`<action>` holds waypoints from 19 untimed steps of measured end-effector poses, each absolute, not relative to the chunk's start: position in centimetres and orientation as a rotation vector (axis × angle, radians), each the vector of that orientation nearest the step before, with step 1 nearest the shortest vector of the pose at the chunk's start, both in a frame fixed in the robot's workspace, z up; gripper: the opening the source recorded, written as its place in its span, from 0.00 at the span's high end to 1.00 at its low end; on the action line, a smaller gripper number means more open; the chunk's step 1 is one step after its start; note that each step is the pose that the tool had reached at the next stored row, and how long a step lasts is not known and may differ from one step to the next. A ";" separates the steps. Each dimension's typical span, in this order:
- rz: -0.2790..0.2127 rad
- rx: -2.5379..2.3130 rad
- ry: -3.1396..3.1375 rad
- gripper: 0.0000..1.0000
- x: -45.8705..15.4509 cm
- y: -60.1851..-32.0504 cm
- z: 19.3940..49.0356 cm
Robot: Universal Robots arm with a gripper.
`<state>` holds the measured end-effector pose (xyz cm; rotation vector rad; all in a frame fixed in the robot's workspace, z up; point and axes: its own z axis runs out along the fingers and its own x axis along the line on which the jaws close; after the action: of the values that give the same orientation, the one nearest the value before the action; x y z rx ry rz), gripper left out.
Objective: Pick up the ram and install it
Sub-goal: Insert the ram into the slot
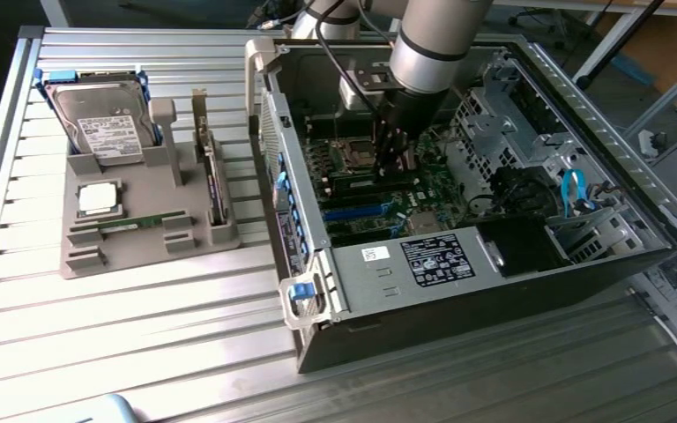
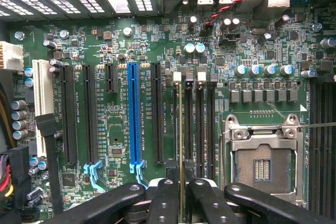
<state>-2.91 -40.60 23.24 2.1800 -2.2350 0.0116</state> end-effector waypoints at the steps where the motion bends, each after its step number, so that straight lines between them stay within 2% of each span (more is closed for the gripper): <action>1: 0.012 2.182 -2.233 0.86 -2.9 -40.6 23.2; 19: 0.012 2.188 -2.226 0.86 -3.0 -40.6 23.2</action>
<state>-2.97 -40.58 23.17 2.1884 -2.2265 0.0119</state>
